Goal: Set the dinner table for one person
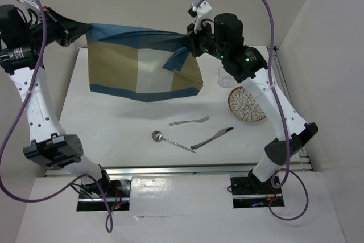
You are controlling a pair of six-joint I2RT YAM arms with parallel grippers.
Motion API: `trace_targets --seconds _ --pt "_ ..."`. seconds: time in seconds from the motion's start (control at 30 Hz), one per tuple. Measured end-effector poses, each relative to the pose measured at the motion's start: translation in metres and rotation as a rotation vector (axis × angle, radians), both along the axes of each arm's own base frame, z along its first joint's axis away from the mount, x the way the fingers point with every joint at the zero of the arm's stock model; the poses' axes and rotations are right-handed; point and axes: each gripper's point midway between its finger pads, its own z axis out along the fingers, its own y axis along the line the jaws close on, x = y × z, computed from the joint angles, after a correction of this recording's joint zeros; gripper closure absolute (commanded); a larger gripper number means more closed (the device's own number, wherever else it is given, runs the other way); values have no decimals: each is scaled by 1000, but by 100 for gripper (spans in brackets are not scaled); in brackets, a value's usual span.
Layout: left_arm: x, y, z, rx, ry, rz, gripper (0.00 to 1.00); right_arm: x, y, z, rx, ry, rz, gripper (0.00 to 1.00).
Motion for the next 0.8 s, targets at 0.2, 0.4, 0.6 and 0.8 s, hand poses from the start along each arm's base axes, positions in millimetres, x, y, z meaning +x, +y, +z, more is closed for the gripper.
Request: trace_targets --seconds 0.2,0.4,0.6,0.8 --pt "62 8 -47 -26 115 -18 100 59 0 -27 -39 26 -12 100" --pt "114 -1 -88 -33 189 -48 100 133 -16 -76 -60 92 -55 100" --pt "131 -5 -105 -39 214 -65 100 152 -20 -67 -28 62 -27 100" --pt "123 -1 -131 -21 255 -62 100 132 -16 -86 -37 122 31 100"
